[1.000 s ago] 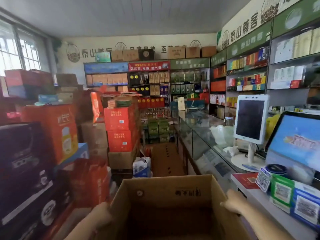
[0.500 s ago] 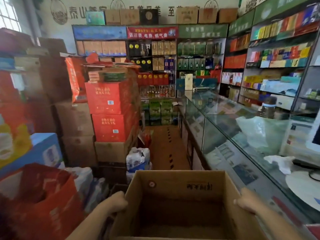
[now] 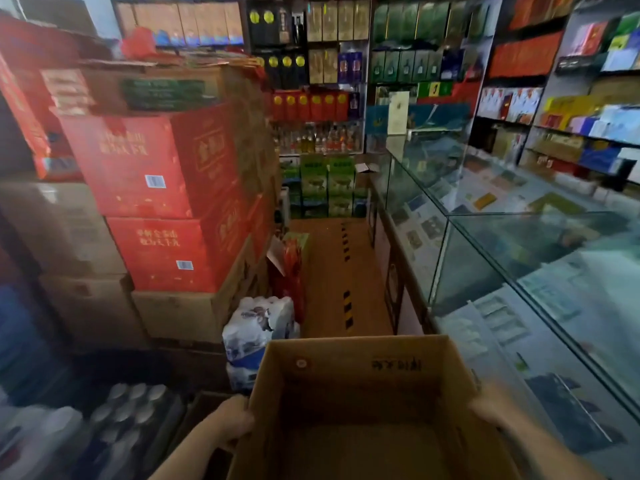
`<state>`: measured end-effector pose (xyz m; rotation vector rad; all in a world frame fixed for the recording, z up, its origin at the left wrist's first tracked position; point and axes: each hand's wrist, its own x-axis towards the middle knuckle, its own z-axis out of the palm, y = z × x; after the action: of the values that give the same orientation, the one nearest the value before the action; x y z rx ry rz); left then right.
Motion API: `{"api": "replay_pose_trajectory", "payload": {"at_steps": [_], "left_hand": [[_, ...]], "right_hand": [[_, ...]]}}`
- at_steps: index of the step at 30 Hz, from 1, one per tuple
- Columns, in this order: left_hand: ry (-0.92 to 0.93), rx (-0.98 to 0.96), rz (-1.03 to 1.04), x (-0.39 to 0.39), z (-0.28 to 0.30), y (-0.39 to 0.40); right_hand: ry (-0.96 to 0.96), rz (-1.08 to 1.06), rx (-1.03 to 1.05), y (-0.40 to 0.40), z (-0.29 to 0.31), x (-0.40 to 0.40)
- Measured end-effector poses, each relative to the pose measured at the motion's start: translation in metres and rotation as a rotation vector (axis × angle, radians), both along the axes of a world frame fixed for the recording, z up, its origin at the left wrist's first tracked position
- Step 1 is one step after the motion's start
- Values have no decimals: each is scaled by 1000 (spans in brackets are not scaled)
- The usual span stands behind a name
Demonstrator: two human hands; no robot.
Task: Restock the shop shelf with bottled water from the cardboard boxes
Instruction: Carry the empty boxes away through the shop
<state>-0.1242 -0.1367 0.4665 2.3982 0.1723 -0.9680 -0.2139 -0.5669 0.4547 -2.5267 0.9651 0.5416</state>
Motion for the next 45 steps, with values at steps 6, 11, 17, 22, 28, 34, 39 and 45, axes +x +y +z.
{"api": "replay_pose_trajectory", "payload": {"at_steps": [6,11,17,22,28,34,39,45], "left_hand": [[28,32,-34,132,-53,-53],[-1,140,-101,227,-122,-85],[-11,221,-63,308,-218,-126],[23,227,64,346,-308,-151],[38,254,305,374,-406,-173],[-152,264,550,384,-482,-193],[-199,274,664,383,-530,-197],[-178,332,510,381,-562,-182]], "right_hand": [[57,-25,8,-38,-65,128],[104,4,-4,-64,-107,209],[109,-62,107,-103,-213,293],[181,-116,161,-126,-316,344],[178,-104,235,-138,-393,389],[150,-275,323,-140,-485,409],[154,-346,378,-133,-549,411],[184,-391,397,-127,-600,401]]}}
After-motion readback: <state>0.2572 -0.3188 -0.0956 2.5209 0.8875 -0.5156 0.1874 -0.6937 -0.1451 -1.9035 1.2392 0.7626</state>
